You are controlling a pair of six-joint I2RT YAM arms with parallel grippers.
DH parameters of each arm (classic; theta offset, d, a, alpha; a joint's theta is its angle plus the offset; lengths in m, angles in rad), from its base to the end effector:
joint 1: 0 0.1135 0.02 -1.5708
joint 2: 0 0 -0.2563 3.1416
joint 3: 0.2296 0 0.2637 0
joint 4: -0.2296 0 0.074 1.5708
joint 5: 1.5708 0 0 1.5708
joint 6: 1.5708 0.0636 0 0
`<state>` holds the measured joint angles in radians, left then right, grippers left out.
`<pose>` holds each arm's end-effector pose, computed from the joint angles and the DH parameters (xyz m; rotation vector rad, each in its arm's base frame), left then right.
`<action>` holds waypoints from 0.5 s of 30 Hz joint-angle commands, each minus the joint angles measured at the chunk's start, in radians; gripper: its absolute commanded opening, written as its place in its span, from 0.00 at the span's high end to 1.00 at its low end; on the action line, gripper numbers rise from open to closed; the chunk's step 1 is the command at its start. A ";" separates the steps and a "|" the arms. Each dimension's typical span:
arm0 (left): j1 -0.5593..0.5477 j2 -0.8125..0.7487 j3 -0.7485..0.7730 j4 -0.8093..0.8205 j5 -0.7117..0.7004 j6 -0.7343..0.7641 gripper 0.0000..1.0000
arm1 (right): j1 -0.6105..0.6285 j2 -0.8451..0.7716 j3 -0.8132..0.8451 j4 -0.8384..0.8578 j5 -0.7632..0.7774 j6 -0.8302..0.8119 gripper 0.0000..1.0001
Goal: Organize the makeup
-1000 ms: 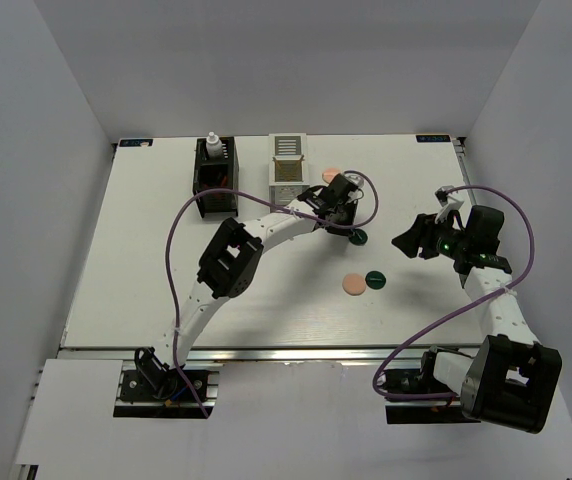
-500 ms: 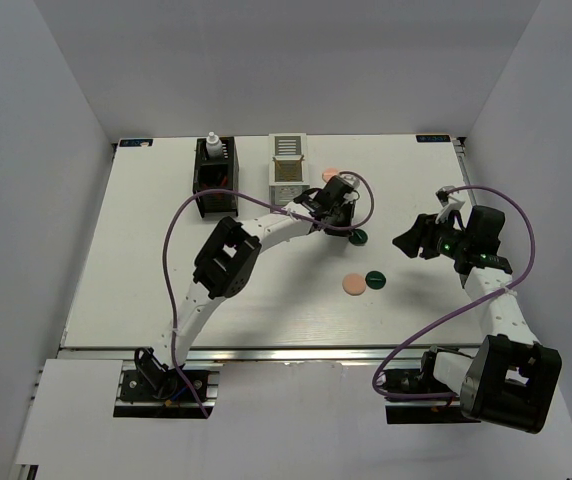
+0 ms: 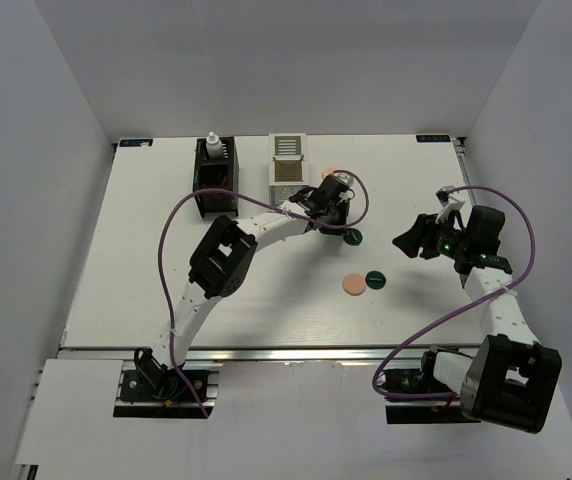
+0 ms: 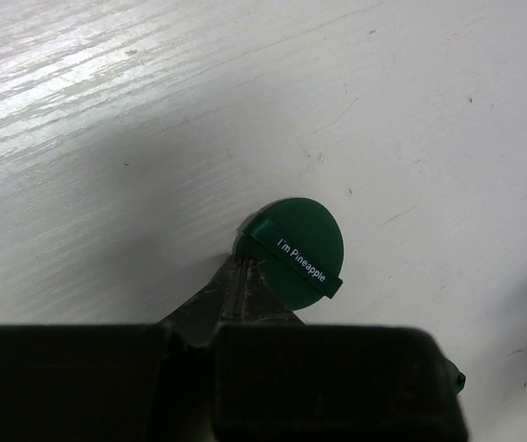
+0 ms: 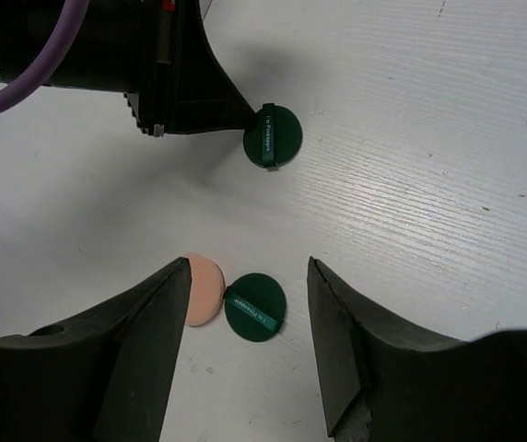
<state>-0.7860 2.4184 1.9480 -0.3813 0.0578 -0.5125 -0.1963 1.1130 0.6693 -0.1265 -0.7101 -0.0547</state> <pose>0.3923 -0.3980 0.1168 0.3721 2.5022 -0.6331 0.2702 -0.0115 0.2214 -0.2633 2.0270 0.5998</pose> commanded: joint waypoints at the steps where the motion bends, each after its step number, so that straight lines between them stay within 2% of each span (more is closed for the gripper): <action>1: 0.014 -0.123 -0.011 0.021 -0.030 0.006 1.00 | -0.005 0.004 0.003 0.019 -0.008 0.004 0.41; 15: 0.036 -0.189 0.020 0.050 -0.029 0.008 1.00 | -0.006 0.008 0.006 0.019 -0.011 0.004 0.41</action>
<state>-0.7540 2.3123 1.9453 -0.3550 0.0364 -0.5121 -0.1963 1.1206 0.6693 -0.1261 -0.7101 -0.0547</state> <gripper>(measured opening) 0.022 0.591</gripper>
